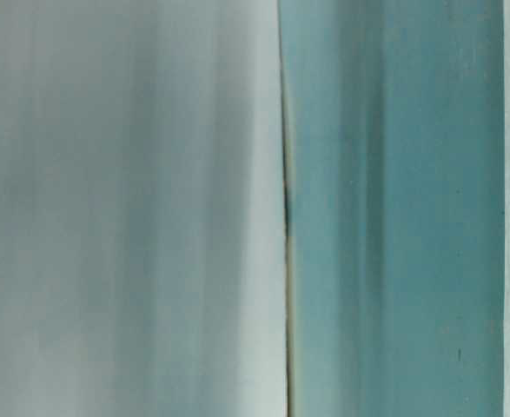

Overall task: Lift a wooden board with both hands.
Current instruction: 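Bring the held board forward and down toward the table with both grippers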

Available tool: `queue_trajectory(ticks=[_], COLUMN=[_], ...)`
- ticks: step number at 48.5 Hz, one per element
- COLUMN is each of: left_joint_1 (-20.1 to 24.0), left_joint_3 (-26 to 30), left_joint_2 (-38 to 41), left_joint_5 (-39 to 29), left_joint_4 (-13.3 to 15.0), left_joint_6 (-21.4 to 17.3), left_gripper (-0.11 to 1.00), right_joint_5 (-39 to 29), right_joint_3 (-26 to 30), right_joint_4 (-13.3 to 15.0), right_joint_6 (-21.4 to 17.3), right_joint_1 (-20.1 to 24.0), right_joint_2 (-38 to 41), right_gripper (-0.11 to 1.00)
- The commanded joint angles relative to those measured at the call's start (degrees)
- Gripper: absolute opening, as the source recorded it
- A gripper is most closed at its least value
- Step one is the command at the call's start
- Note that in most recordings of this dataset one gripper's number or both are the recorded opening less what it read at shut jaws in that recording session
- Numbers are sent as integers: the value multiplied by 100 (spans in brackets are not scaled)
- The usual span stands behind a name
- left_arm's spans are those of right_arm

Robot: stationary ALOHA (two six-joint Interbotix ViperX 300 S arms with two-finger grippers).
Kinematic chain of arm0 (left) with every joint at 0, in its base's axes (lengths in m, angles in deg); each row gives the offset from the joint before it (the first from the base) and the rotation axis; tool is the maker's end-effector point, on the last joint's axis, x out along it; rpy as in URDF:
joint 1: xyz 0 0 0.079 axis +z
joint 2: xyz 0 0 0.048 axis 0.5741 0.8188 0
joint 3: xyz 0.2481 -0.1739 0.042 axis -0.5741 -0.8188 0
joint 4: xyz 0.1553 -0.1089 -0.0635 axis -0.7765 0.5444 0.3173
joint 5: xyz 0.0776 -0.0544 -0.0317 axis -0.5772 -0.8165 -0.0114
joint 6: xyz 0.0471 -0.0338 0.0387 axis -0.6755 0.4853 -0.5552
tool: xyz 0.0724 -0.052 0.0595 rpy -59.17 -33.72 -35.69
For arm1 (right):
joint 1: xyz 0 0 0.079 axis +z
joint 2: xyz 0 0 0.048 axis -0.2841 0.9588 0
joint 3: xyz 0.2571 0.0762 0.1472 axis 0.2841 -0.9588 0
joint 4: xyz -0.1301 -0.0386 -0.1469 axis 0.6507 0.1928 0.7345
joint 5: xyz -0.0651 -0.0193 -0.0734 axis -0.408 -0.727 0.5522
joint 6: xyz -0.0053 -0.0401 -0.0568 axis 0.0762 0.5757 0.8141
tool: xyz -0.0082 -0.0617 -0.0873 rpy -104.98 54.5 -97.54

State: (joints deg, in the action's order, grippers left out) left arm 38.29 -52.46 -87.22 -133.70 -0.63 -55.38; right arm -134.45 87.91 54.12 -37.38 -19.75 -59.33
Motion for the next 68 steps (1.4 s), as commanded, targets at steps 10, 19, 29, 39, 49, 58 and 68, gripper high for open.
queue_trajectory(ticks=[10,19,29,39,49,58,68], left_joint_1=[26,35,44,35,44,35,35], left_joint_3=[202,-62,-686,-1169,-1600,-2048,-2566], left_joint_2=[-35,-44,-70,-70,-44,-26,35], left_joint_5=[105,343,879,1107,1380,1837,2329], left_joint_4=[-18,-18,-18,-18,-18,-18,-18], left_joint_6=[26,18,70,79,79,105,167], left_gripper=[18,18,18,18,18,18,18], right_joint_5=[79,132,501,905,1450,2021,2549], right_joint_3=[132,-272,-835,-1274,-1802,-2294,-2716], right_joint_4=[26,114,158,202,202,202,211], right_joint_6=[-62,18,18,18,0,-18,-9], right_joint_1=[-9,-18,-9,-9,-9,-9,44], right_joint_2=[-18,-9,-44,-70,-53,-53,62], right_gripper=[22,22,22,22,22,22,22])
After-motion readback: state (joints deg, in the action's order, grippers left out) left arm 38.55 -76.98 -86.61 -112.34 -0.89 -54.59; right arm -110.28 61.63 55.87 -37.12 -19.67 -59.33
